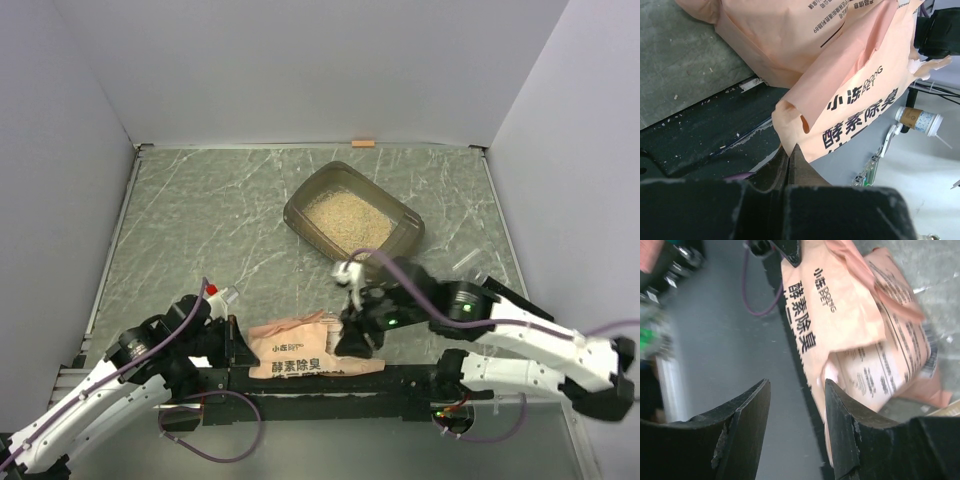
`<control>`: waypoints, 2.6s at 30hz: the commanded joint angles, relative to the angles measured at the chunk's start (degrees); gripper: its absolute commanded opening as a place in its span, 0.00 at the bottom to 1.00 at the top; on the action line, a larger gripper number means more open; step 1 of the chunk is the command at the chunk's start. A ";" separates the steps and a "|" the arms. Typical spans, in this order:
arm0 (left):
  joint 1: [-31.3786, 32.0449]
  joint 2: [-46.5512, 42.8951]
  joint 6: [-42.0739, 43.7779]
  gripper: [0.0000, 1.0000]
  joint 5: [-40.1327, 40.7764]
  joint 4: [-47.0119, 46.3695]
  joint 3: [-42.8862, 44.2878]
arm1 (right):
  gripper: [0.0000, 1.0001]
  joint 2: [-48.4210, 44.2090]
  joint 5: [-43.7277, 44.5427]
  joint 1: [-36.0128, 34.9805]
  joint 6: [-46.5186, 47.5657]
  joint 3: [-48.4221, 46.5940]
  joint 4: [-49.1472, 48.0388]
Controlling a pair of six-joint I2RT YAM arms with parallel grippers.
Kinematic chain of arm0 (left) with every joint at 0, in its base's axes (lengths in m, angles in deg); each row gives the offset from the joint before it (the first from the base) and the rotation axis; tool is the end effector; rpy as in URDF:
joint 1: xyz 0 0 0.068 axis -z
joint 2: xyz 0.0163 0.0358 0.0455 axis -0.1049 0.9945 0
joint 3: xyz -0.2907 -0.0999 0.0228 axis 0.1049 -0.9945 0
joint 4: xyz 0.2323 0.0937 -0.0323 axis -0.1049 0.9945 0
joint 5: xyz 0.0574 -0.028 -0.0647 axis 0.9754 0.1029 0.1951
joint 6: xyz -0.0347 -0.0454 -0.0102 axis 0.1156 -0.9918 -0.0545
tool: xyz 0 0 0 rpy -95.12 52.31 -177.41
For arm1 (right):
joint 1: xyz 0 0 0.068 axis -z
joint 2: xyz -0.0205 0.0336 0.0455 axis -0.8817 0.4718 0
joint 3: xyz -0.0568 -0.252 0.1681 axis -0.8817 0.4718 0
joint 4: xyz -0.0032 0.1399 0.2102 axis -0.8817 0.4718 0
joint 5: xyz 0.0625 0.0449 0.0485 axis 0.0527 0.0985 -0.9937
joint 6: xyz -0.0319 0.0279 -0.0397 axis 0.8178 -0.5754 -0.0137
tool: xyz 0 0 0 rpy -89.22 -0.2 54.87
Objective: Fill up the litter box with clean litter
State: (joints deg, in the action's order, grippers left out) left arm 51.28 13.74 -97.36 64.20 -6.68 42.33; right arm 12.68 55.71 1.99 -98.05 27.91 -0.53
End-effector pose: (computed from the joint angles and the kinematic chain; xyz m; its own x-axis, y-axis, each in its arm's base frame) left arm 0.0188 -0.0417 0.2163 -0.9775 -0.1034 -0.1837 0.0714 0.6573 -0.7502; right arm 0.0516 0.1269 0.3510 -0.5055 -0.4358 -0.7447 -0.8625 0.2305 0.4506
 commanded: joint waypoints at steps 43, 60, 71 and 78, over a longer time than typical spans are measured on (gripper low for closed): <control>-0.17 -1.74 -1.36 0.01 1.08 2.43 -0.12 | 0.60 30.21 73.76 -53.88 7.89 -1.21 -7.89; -0.17 -1.65 -1.89 0.02 1.52 2.52 0.14 | 0.15 27.14 71.30 -47.81 6.40 7.84 -14.66; -0.17 4.67 13.44 0.22 2.39 -5.39 19.10 | 0.00 18.52 57.43 -37.89 9.73 3.28 -10.97; -0.17 11.78 31.41 0.45 3.64 -13.73 27.21 | 0.00 17.82 35.99 -22.34 19.12 -4.01 -9.12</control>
State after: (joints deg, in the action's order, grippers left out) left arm 51.21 22.25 -77.82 68.53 -12.82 68.24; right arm 32.50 104.78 -26.23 -85.62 29.90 -9.86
